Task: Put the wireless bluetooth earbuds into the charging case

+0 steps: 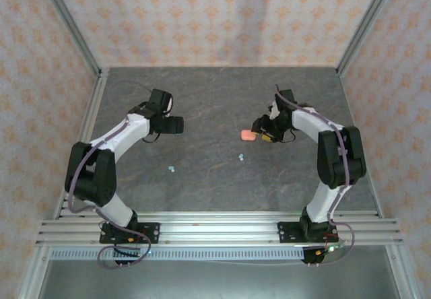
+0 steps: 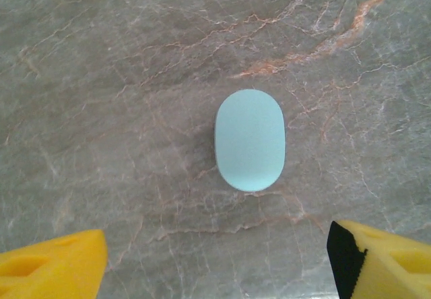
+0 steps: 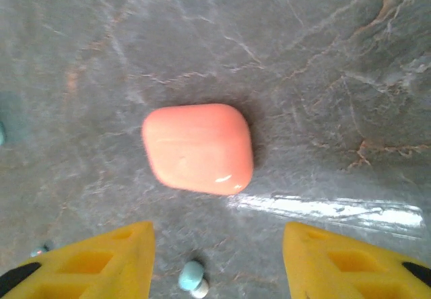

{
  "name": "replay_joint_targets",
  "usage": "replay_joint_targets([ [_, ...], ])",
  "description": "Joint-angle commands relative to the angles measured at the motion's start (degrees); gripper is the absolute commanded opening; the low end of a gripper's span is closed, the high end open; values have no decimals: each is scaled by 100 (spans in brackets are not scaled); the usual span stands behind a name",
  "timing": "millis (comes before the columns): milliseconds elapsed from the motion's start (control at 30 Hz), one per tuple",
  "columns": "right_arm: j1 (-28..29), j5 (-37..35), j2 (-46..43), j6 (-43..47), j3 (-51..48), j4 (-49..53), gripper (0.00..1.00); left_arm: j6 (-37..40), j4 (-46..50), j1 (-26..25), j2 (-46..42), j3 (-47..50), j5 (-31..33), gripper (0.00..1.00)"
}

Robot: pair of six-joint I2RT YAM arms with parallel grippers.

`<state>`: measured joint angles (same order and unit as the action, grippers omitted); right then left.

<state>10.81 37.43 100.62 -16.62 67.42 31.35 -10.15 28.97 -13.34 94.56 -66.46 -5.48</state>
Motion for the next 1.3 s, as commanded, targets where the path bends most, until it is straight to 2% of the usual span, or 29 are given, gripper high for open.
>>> replay_joint_targets([
  [0,0,-157,-518,42,-36,99,53,305,451,32,376,-452,81,86],
  [167,0,-63,-990,-219,-332,-209,53,335,494,27,992,-824,-42,86],
  [333,0,-87,-1305,-296,-457,-313,53,395,672,19,1580,-1246,-258,73],
  [567,0,-149,-1540,-370,-492,-361,53,420,709,31,2106,-1526,-387,65],
  [767,0,-113,-1630,-477,-530,-399,53,516,787,32,2315,-1642,-490,54],
  [967,-4,155,-1753,-755,-519,-522,53,761,773,21,2128,-1527,-795,37],
  [1133,25,531,-1916,-1141,-552,-771,53,1055,659,-99,1585,-1196,-1428,23],
  [1267,286,759,-2108,-1334,-534,-903,54,1593,465,-669,673,-742,-1807,21],
])
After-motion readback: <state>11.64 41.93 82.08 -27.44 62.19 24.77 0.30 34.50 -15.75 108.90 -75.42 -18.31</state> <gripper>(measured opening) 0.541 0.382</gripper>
